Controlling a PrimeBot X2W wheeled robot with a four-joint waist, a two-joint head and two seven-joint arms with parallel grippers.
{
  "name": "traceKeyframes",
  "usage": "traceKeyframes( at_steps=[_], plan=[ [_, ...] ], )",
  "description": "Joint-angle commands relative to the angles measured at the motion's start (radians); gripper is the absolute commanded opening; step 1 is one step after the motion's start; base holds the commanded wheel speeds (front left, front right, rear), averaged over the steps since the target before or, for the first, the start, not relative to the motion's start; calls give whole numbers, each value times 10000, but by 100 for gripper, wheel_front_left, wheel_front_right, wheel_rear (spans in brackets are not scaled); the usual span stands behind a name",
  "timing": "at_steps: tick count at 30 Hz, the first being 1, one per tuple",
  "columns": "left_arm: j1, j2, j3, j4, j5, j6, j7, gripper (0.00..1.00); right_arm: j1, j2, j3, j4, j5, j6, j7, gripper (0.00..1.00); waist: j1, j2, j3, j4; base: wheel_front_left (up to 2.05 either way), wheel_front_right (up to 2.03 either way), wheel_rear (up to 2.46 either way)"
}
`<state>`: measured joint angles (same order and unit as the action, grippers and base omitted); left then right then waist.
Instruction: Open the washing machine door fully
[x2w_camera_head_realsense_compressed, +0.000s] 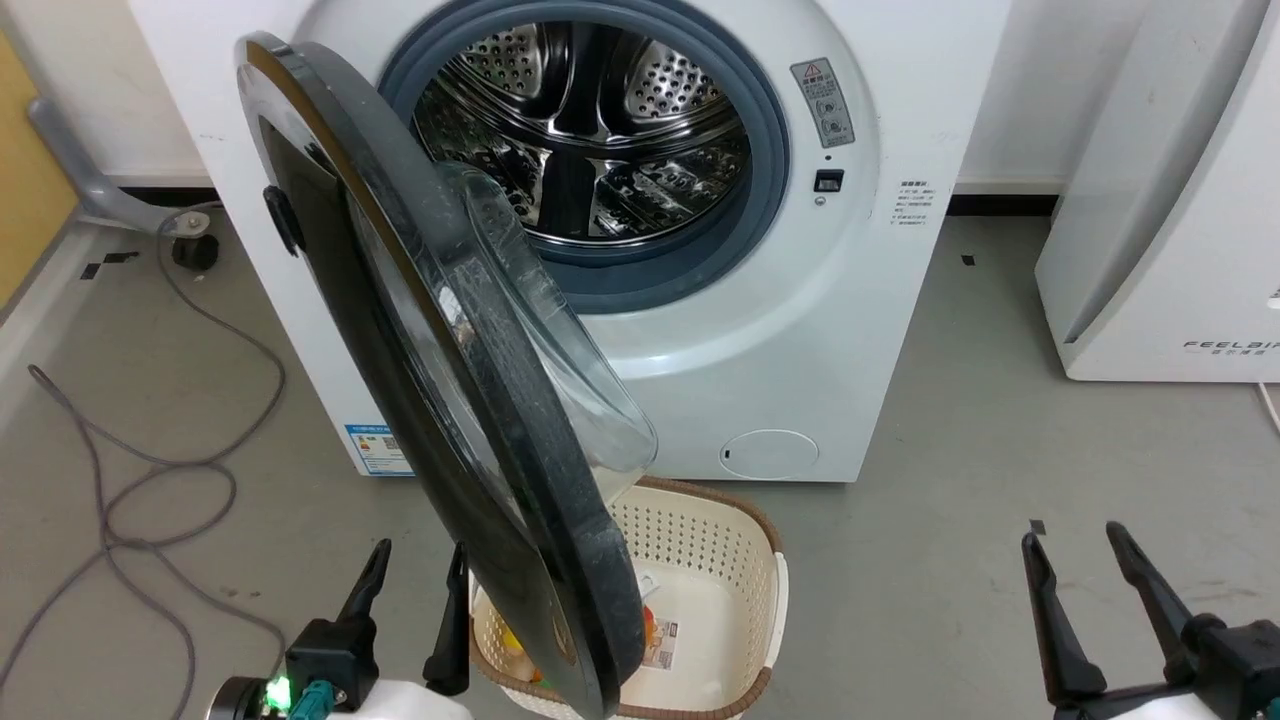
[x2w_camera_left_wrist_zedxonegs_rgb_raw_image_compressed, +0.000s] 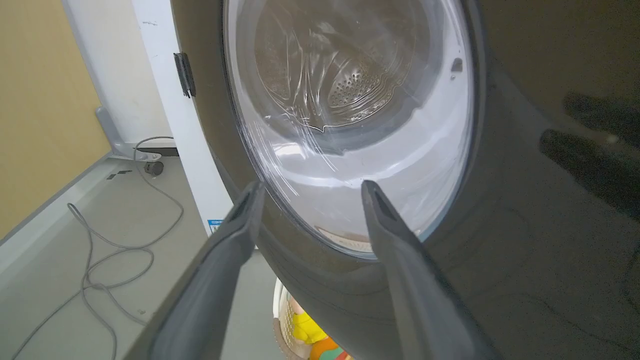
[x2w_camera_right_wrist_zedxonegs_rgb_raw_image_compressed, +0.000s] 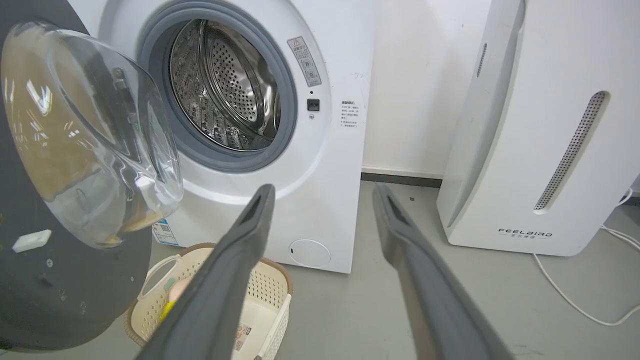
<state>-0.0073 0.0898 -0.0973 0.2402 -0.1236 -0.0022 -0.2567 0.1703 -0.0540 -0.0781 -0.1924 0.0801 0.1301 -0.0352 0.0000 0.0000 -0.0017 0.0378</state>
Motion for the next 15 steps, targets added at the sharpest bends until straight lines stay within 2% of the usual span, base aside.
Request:
traceKeyframes(
  at_steps=[1,4,5,6,7,15],
  plan=[
    [140,65,-30,33,25,-4,-51,100,179,37,-24,97,20,6,53,100,0,0,-6,13,0,0,0],
    [158,78,-56,48,25,-22,-51,100,204,37,-53,319,79,6,19,100,0,0,2,23,0,0,0],
    [160,85,-60,48,24,-26,-51,68,195,37,-63,377,105,6,-8,100,0,0,2,22,0,0,0],
    [162,91,-62,44,20,-33,-51,21,189,37,-69,433,121,6,-21,100,0,0,4,20,0,0,0],
    [165,100,-63,37,18,-38,-51,0,185,37,-72,489,115,6,-10,100,0,0,7,13,0,0,0],
    [93,146,18,-357,3,-9,-51,0,128,37,-33,676,94,6,14,100,0,0,11,1,0,0,0]
  ],
)
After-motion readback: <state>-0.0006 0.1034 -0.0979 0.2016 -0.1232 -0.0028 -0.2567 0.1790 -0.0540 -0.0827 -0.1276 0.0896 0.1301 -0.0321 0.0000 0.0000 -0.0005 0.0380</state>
